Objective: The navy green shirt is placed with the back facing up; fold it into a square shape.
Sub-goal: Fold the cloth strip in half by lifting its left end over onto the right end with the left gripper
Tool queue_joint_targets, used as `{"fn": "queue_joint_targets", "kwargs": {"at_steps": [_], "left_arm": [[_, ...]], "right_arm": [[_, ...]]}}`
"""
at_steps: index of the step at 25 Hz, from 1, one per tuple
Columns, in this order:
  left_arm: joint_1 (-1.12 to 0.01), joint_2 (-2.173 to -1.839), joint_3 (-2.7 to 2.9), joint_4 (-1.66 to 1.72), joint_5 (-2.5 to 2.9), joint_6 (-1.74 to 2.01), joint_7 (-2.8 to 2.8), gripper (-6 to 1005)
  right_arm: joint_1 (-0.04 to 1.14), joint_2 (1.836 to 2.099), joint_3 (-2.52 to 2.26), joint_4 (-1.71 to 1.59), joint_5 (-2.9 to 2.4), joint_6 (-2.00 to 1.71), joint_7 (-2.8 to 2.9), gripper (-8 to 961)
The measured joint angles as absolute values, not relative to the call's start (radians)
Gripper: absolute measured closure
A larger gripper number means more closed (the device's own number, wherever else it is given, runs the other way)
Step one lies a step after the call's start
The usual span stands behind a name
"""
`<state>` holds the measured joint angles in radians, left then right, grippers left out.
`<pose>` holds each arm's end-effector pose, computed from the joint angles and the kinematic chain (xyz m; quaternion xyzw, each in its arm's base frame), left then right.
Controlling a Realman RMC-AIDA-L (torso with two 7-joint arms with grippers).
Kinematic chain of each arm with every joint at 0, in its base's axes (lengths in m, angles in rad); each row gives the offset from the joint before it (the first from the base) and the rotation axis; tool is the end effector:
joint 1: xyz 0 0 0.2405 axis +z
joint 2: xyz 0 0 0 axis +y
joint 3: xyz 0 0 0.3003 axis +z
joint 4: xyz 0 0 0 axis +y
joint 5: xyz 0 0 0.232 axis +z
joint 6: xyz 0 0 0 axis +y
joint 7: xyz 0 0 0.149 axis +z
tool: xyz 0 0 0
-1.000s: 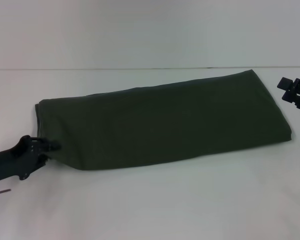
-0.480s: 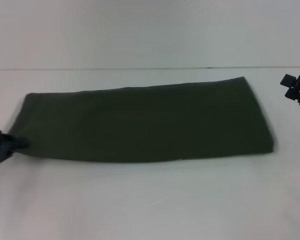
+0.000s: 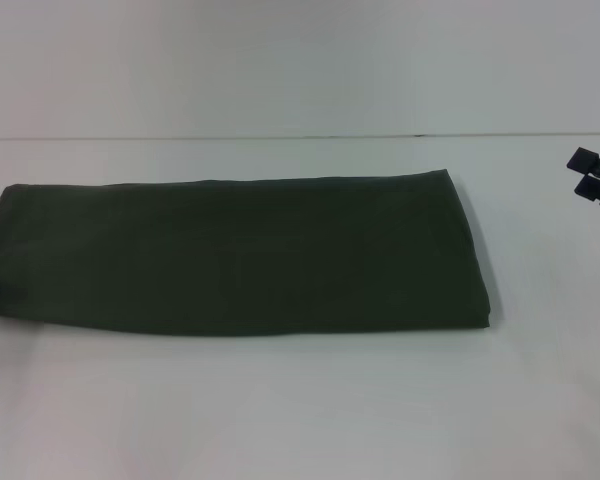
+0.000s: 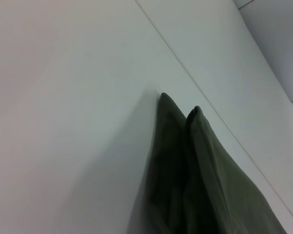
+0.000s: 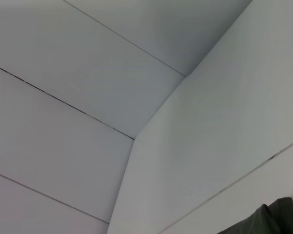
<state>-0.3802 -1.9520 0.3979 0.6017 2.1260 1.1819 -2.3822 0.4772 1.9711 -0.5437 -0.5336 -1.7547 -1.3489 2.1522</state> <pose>-0.4616 0.3439 0.0713 -0.5487 -0.7280 -0.2921 0.2891 0.3680 0.3931 0.0494 -0.6593 0.6040 0.4097 0.1807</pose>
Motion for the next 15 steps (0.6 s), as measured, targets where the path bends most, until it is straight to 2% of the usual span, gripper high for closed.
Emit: {"fn": "queue_joint_targets", "kwargs": {"at_steps": [15], "left_arm": [[-0.374,-1.958,0.367,0.627,2.076,1.205,-2.402,973]], "right_arm": [[0.473,1.97,-0.543,-0.531,-1.753,-1.35,2.148,331]]}}
